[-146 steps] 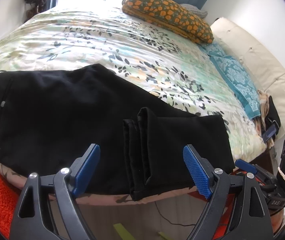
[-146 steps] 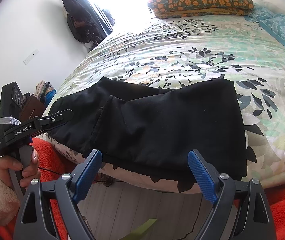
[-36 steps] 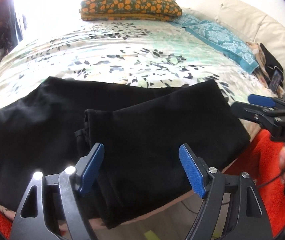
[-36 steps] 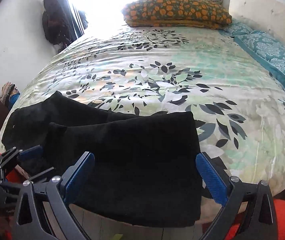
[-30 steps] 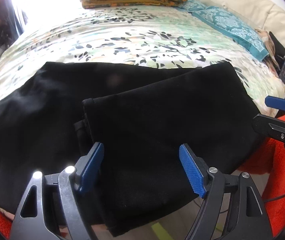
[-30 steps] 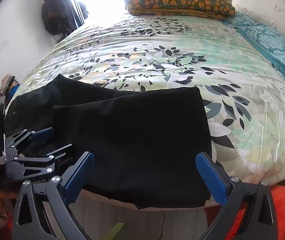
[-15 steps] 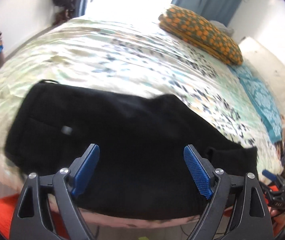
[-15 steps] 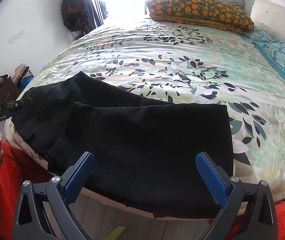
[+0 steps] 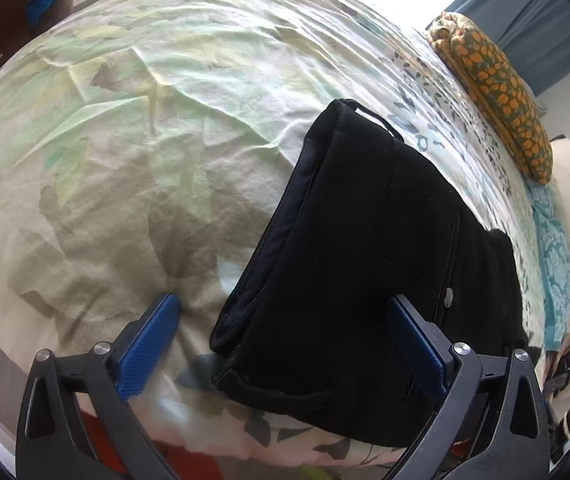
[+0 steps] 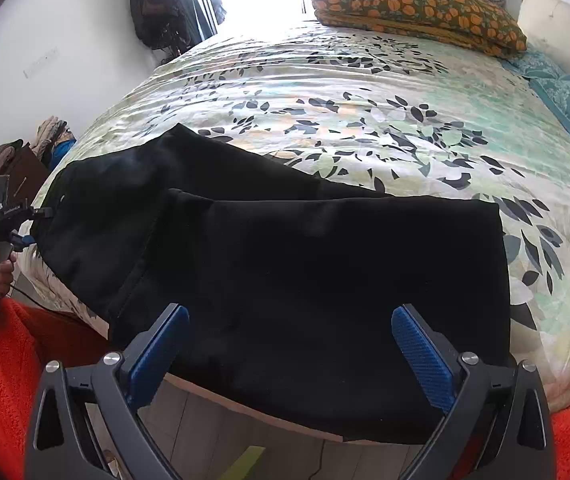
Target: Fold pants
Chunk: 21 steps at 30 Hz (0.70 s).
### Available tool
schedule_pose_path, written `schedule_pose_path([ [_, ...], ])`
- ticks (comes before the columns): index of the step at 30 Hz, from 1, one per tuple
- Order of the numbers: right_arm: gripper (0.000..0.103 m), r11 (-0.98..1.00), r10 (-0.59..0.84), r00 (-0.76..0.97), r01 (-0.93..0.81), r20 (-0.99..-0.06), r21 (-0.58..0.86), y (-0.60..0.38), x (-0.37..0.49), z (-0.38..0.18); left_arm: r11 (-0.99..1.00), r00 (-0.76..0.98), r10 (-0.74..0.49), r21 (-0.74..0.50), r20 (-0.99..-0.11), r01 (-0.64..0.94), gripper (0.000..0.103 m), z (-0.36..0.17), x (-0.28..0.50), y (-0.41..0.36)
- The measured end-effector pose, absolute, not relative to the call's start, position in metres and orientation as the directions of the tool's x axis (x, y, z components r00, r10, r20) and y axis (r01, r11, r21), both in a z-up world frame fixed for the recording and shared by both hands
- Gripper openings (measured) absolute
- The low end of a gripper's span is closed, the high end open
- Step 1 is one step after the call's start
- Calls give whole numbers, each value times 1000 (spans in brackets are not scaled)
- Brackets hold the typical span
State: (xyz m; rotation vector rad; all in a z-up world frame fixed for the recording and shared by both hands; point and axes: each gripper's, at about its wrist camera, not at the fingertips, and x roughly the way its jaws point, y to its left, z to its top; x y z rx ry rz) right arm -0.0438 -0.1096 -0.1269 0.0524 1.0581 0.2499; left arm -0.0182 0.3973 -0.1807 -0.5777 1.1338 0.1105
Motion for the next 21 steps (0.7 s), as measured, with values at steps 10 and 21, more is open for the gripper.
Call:
schedule_pose_path([
  [10,101,961,246,456,-232,-855,153,-95,-48,-128,817,516,-261,-471,-816,-331,17,-147,-30,398],
  [21,101,947,320,467,-142,-824,287,-121,-41,-121,838,643,-430,-545,-633,25,15,-27,-59,265],
])
